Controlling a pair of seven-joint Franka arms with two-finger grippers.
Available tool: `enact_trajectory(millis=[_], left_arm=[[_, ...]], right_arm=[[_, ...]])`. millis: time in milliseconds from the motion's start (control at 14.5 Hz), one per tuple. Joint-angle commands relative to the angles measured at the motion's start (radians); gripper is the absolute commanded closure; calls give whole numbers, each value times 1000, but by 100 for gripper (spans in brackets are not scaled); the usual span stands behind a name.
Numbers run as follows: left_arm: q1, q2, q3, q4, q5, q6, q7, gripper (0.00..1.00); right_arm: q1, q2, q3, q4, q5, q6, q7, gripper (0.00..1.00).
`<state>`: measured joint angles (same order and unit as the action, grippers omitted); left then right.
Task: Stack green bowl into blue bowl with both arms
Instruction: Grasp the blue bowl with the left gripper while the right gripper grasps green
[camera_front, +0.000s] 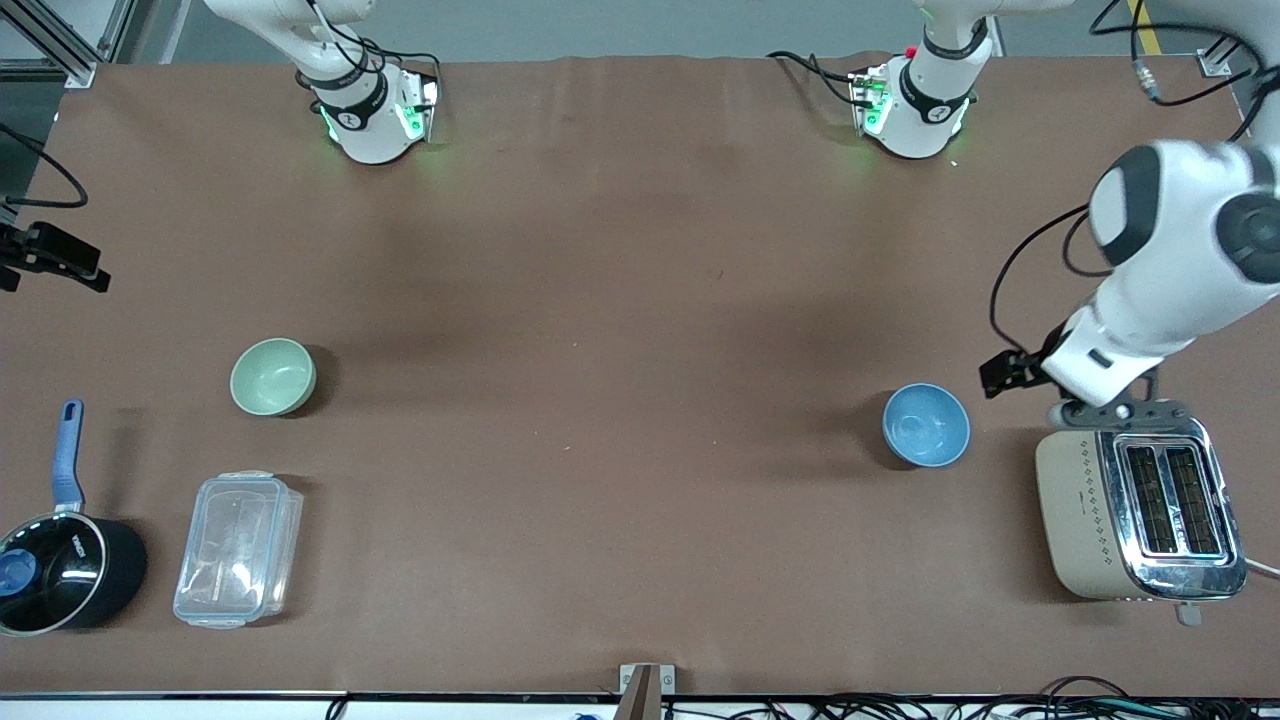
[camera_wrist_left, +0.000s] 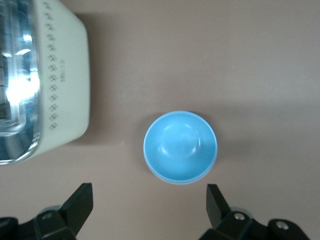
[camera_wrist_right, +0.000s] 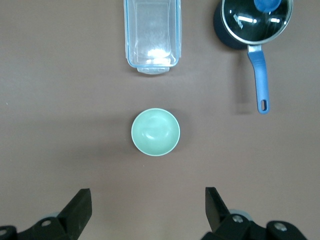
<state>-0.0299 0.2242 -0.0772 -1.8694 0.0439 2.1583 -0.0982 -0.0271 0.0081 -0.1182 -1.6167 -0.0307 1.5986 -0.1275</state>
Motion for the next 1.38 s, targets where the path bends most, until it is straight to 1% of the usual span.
enact_trajectory(millis=[0,69,138,277,346,484,553,692,761,899,969,1038,1107,1245,1314], left_arm=[[16,68,2,-50,14,106,-11,0],[50,113,-1,-50,16,141,-9,0],[62,148,-1,-65,16,191,-8,0],[74,196,1,-132,16,355,-6,0],[76,217,1,-151,14,403,-6,0],[74,247,-1,-152,14,422,-9,7],[73,253,-1,-152,16,422,-9,14],[65,273,-4,-149,16,422,-9,32],[64,279,-4,-148,16,422,-9,44],[61,282,-7,-146,16,422,-9,78],[62,280,-9,-146,16,419,-11,91],[62,274,-13,-146,14,413,-9,99],[64,270,-24,-145,11,411,-12,100],[67,262,-67,-137,2,404,-69,100],[65,247,-84,-133,4,378,-105,100]], right_arm=[[-30,0,2,-112,11,71,-9,0],[-39,-3,0,-161,11,110,-11,0],[-66,-2,2,-198,11,127,-11,0],[-83,10,2,-270,11,193,-18,0],[-92,10,0,-325,11,254,-33,0],[-128,18,2,-412,11,372,-87,0],[-140,35,2,-449,11,430,-119,1],[-157,105,2,-474,11,527,-158,1],[-157,149,2,-473,11,562,-158,1],[-154,214,3,-473,11,624,-158,1],[-154,246,5,-473,11,647,-158,1],[-154,272,8,-473,11,665,-158,1],[-152,294,9,-473,27,669,-158,1],[-151,329,8,-473,127,670,-167,1],[-151,349,8,-471,147,678,-184,1]])
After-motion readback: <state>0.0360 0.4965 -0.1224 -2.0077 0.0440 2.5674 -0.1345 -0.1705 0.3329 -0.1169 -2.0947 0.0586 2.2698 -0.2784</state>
